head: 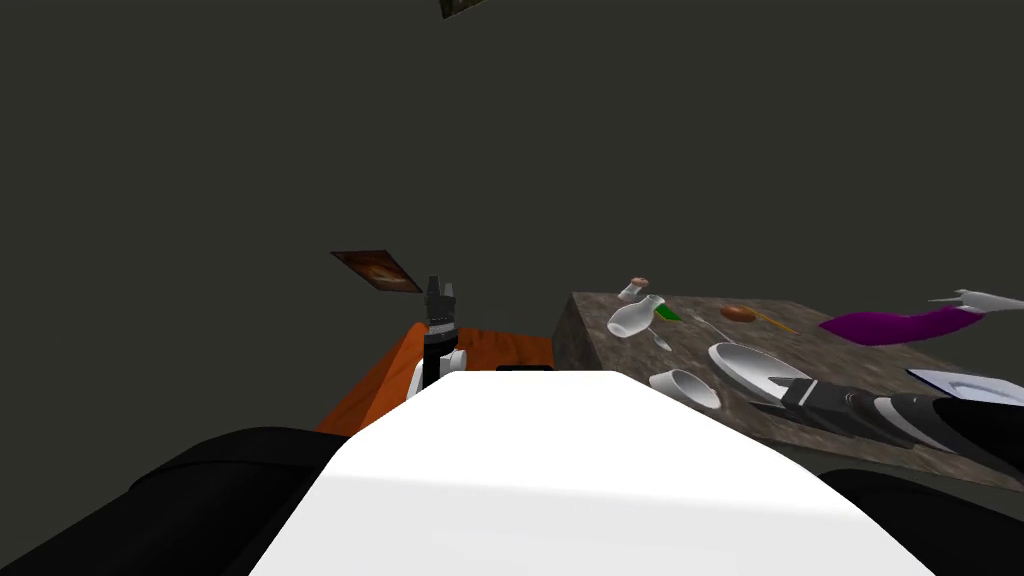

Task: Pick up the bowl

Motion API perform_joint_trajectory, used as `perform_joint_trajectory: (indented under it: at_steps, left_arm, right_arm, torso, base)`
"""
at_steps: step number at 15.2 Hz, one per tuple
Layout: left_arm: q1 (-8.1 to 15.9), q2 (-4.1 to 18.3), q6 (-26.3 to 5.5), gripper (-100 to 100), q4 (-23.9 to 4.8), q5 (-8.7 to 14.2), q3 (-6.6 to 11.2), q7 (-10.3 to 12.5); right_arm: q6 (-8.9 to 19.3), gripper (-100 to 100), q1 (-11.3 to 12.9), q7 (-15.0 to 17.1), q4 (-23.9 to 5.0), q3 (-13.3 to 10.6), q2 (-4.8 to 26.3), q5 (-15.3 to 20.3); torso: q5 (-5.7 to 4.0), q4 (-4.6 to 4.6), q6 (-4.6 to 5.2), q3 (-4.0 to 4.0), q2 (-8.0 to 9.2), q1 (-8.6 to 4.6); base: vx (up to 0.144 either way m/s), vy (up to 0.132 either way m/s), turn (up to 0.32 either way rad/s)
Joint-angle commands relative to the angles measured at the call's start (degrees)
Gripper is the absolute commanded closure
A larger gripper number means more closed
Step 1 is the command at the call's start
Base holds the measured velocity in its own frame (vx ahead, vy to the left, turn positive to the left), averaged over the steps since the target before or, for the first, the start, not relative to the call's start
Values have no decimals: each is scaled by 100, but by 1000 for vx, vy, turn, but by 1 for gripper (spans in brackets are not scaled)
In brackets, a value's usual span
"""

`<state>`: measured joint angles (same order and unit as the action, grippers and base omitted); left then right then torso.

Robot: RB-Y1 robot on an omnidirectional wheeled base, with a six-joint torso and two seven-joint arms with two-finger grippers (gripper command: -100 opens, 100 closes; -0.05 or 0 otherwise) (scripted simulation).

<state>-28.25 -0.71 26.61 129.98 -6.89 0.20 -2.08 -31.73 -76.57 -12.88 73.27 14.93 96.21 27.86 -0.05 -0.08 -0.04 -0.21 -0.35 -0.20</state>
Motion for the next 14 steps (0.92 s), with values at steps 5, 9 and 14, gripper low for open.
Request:
perform_joint_trajectory:
  at_steps: [5,9,14]
  left_arm:
    - [1,0,0,0,0,0,0,0]
    - [1,0,0,0,0,0,0,0]
    - [1,-1,0,0,0,0,-1,0]
  right_arm:
    - [64,-100,81,-49,-45,-379,-8,57]
    - [267,-100,161,-93,77,-580,-220,95]
    - [194,100,132,-87,41,-524,-171,83]
  torso:
    - [2,9,5,22,37,13]
    - [1,11,4,26,43,11]
    - [6,14,2,30,51,20]
  base:
    - [36,-38,38]
    - [25,-35,119]
    - [3,-6,7]
